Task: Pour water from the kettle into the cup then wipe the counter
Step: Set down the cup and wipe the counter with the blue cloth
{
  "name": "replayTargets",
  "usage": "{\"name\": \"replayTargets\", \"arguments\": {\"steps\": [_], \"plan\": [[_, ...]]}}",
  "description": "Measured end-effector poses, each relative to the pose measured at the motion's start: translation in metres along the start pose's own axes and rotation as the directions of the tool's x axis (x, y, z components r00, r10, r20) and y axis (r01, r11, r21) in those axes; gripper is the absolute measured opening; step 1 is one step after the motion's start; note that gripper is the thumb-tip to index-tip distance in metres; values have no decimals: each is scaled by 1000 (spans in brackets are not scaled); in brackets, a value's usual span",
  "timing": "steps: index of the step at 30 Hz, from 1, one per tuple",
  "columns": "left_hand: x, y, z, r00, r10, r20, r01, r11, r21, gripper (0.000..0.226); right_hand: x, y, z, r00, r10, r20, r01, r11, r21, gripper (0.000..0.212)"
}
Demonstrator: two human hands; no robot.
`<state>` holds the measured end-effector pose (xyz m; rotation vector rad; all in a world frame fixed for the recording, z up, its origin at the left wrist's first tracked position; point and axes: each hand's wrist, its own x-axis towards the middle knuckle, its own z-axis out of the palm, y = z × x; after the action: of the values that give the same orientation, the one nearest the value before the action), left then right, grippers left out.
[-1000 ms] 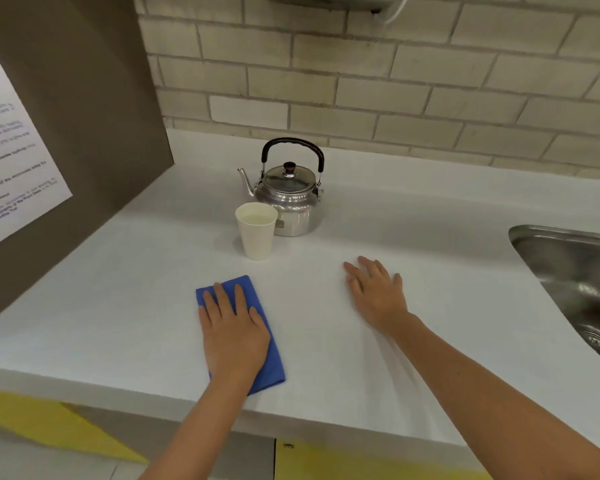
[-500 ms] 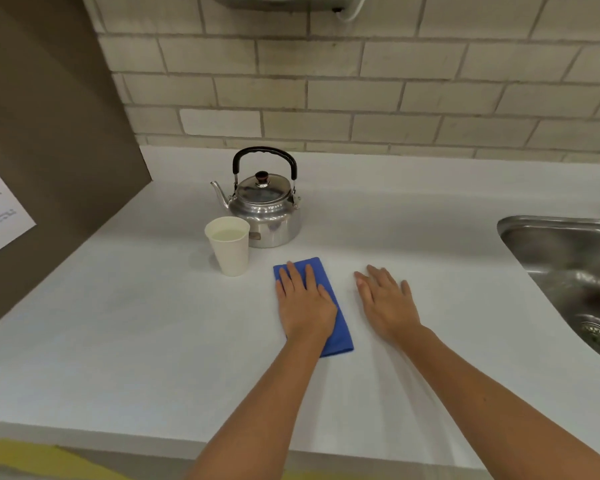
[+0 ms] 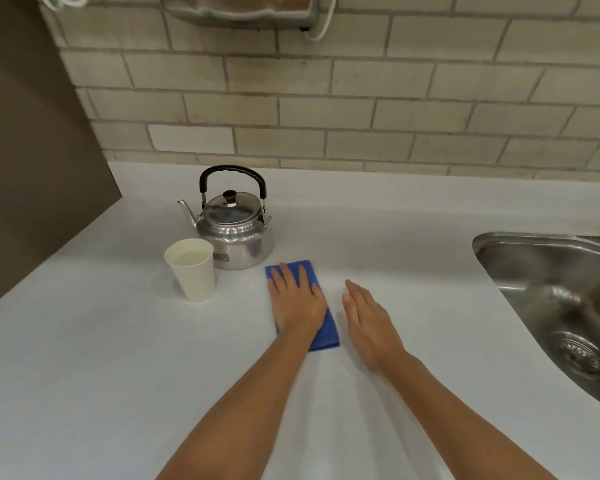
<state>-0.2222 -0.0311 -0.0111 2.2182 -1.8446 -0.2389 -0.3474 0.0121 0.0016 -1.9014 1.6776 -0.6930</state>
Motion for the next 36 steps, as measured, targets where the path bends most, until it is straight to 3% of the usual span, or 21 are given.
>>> {"name": "replayTargets", "arguments": {"steps": [4, 10, 14, 18, 22, 27, 32, 36], "plan": [[49, 25, 10, 996, 76, 49, -77, 997, 26, 53, 6, 12, -5, 996, 64, -60, -60, 996, 64, 46], [54, 23, 5, 976, 207, 74, -204, 978, -47, 49, 13, 13, -2, 995, 66, -74, -68, 997, -23, 46], [-10, -13, 5, 992, 125, -13, -126, 983, -135, 50, 12, -3, 10, 992, 54, -116, -78, 975, -210, 46], [-54, -62, 1, 998, -28, -59, 21, 995, -101, 52, 9, -22, 29, 997, 75, -29, -80, 953, -291, 50], [-31, -46, -2, 999, -22, -37, 20, 998, -60, 53, 9, -28, 40, 1000, 13, -5, -14, 959, -284, 48], [-5, -22, -5, 999, 29, 29, -27, 998, -52, 53, 8, -22, 32, 997, 25, -70, -34, 989, -141, 47], [-78, -96, -17, 992, 123, 2, -122, 984, -127, 57, 8, -41, 42, 996, 42, -73, -53, 987, -154, 48], [-126, -209, -51, 999, 10, -40, -13, 996, -89, 57, 12, -73, 72, 999, -38, 23, 42, 975, -219, 49]]}}
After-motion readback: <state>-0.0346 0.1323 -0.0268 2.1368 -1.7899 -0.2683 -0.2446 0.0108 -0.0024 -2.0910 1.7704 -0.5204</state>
